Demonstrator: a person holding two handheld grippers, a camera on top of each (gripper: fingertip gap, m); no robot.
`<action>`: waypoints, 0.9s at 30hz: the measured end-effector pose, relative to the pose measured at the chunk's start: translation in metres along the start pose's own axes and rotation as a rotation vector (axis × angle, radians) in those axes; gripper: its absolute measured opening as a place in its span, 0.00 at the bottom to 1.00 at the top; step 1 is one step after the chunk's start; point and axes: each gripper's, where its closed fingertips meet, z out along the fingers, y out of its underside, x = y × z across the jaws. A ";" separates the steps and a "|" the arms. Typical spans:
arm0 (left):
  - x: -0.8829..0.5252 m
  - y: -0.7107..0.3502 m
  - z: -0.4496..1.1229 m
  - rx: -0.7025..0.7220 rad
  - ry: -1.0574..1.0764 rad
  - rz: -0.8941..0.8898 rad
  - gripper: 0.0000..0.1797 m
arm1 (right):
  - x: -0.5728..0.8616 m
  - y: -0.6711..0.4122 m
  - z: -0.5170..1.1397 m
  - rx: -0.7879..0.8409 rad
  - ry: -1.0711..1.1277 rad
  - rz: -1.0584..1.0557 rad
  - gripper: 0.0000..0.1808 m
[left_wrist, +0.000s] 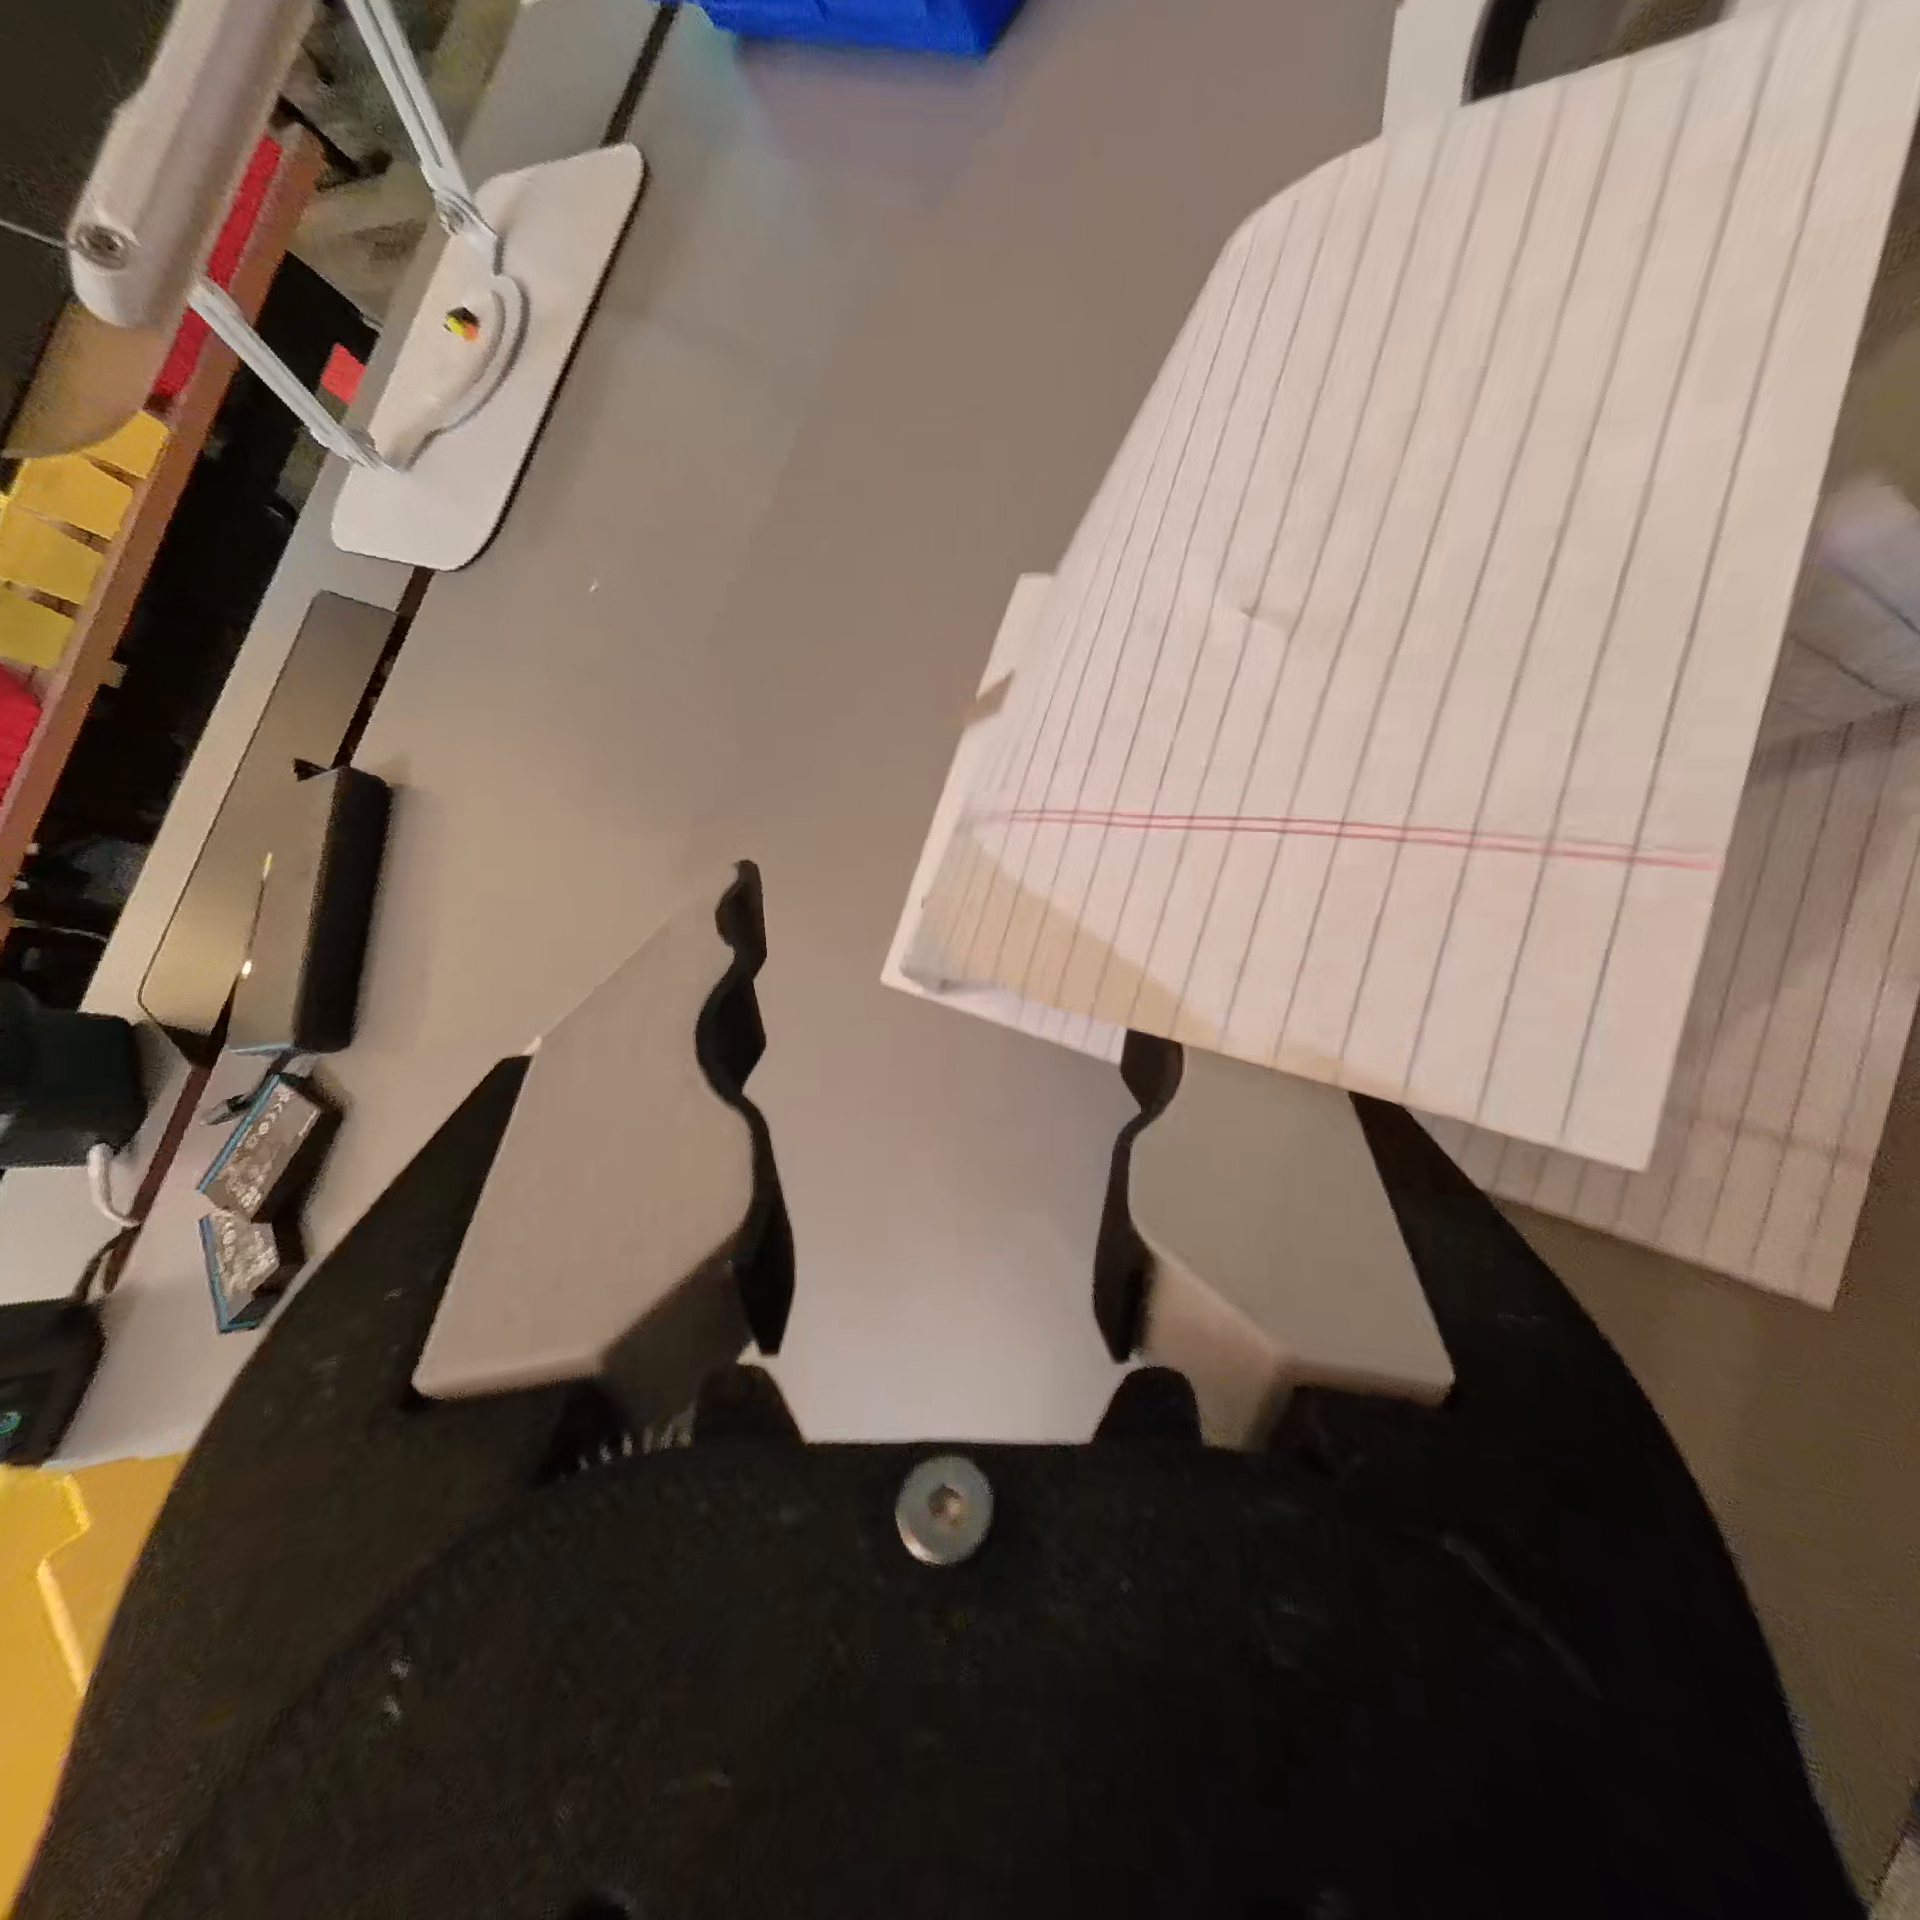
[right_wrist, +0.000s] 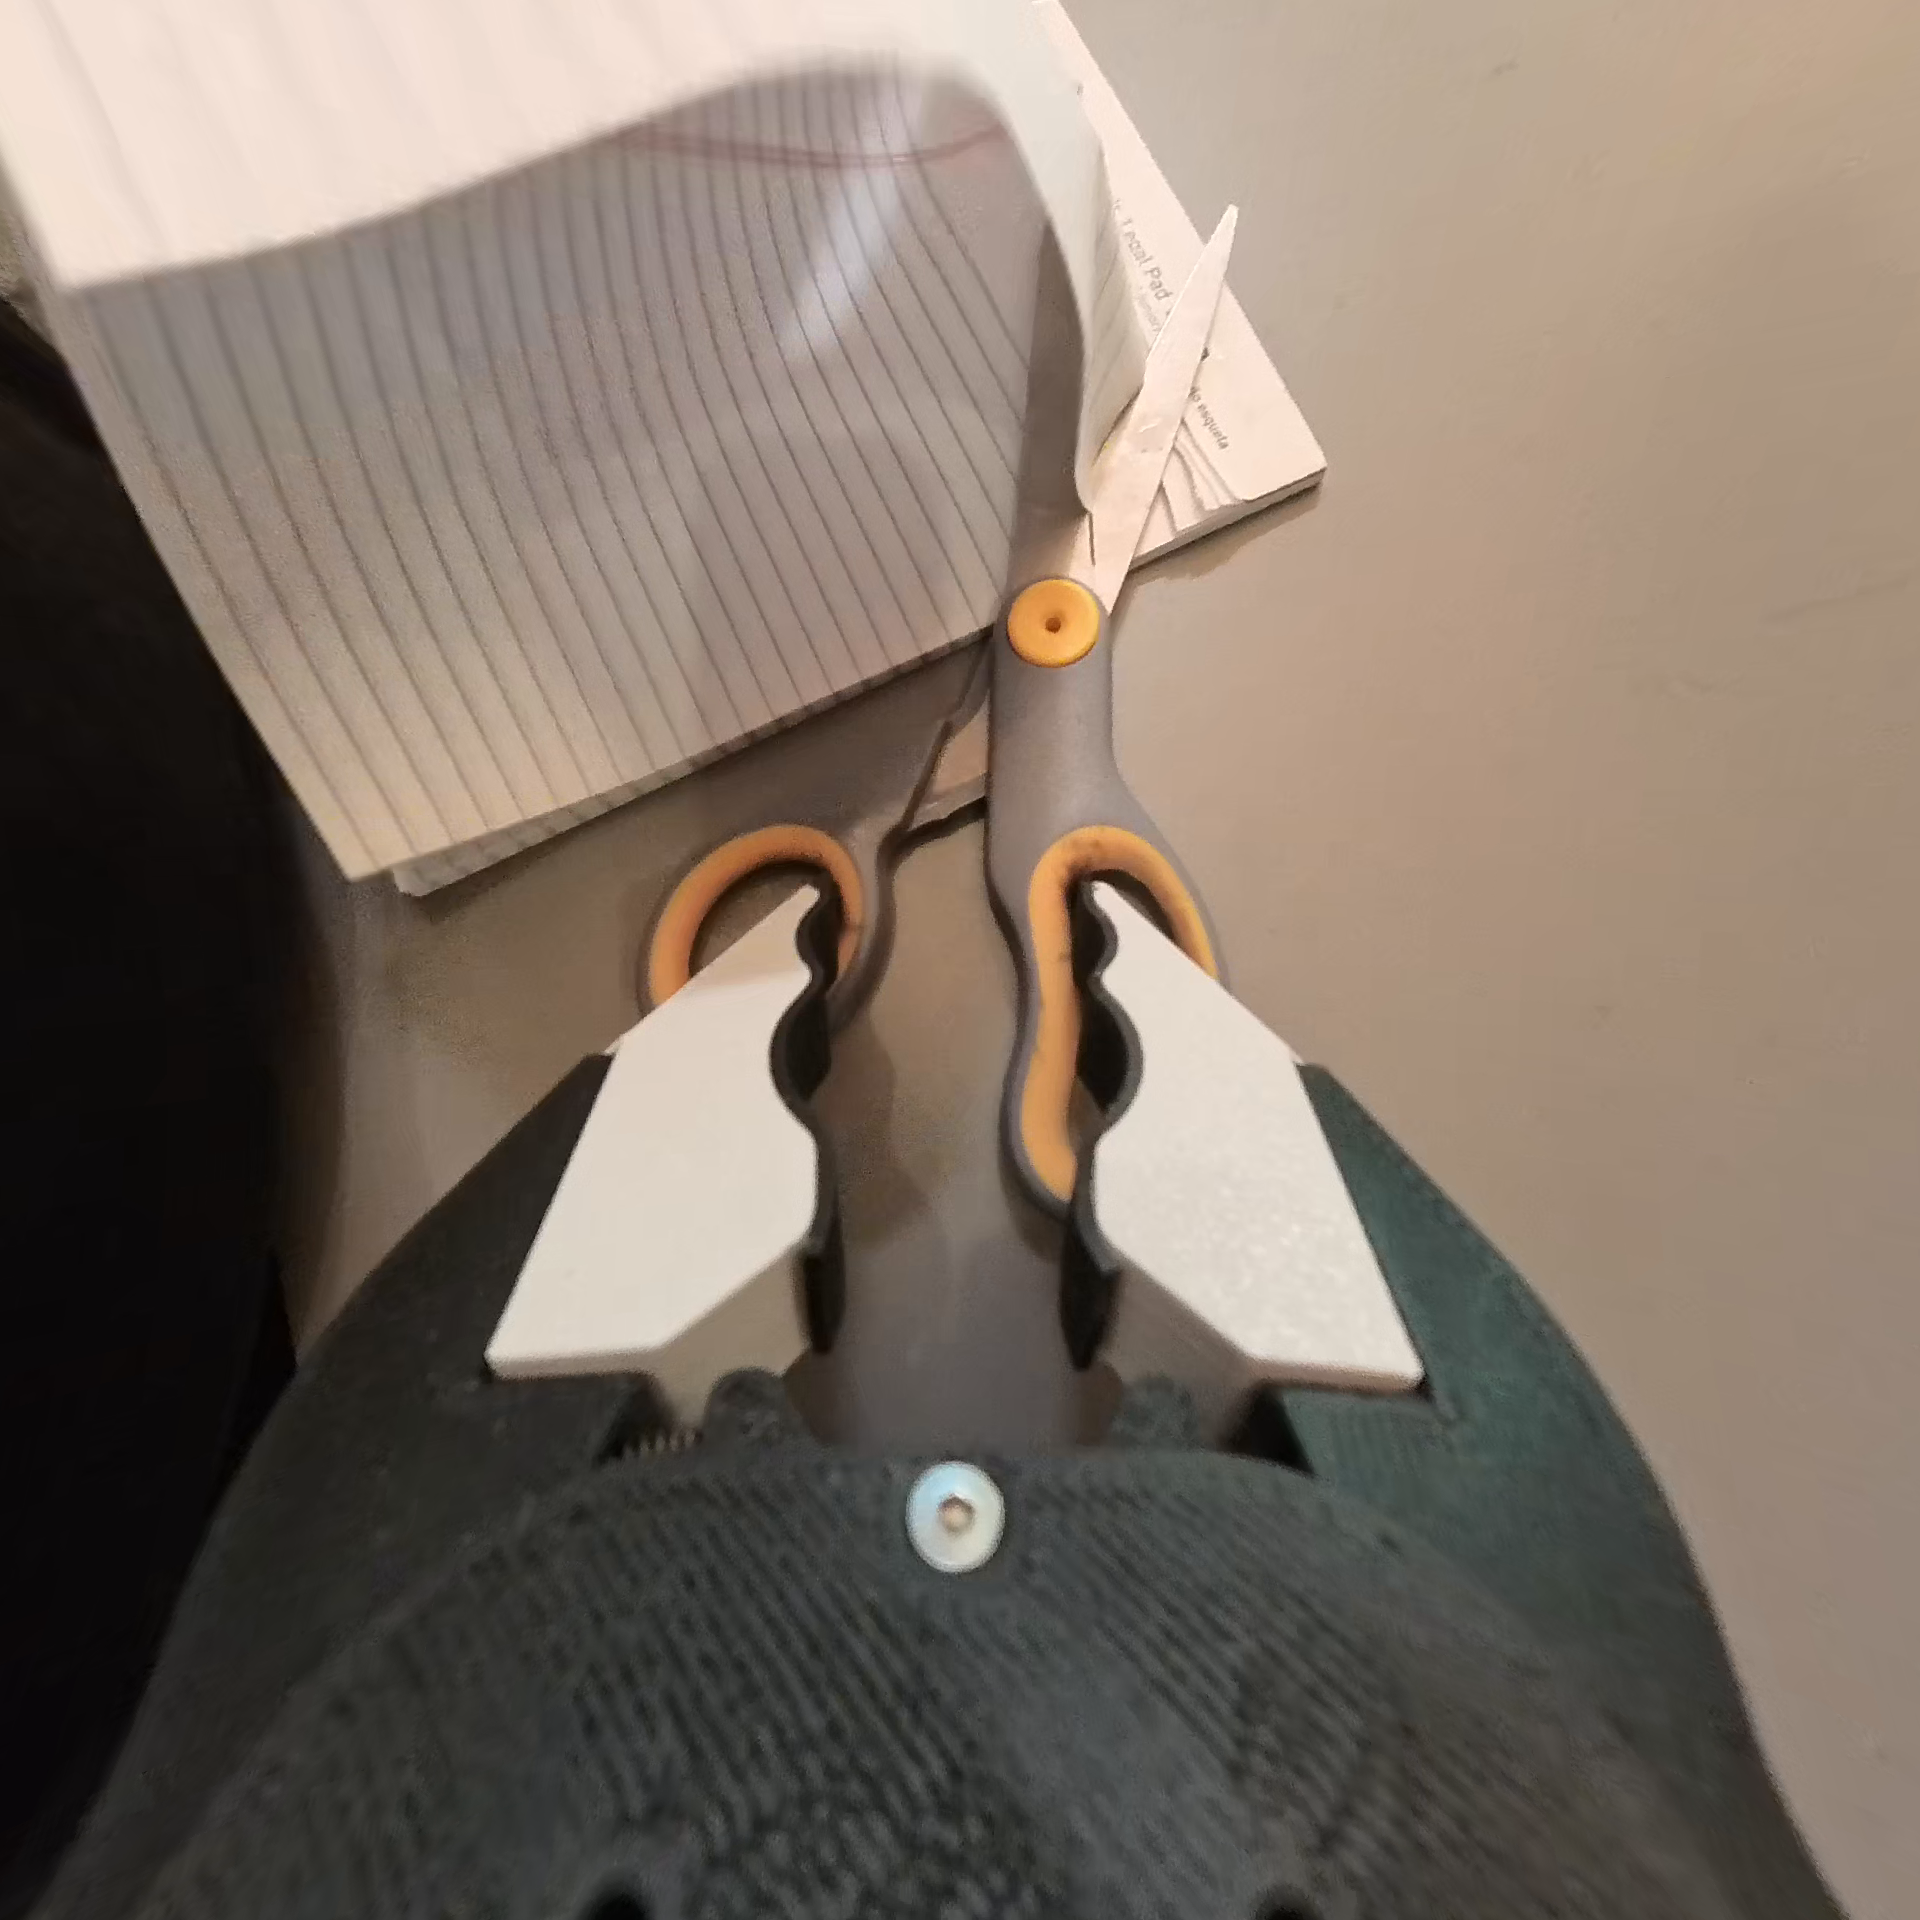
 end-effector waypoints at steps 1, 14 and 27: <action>-0.001 -0.005 0.001 0.010 0.007 -0.020 0.37 | 0.000 0.000 0.000 -0.003 0.001 -0.002 0.25; -0.016 -0.017 -0.024 0.049 0.185 -0.210 0.29 | 0.000 0.000 0.000 0.010 0.005 0.003 0.25; -0.017 -0.031 0.024 0.061 0.190 -0.390 0.00 | 0.000 0.000 0.001 -0.012 0.014 -0.010 0.25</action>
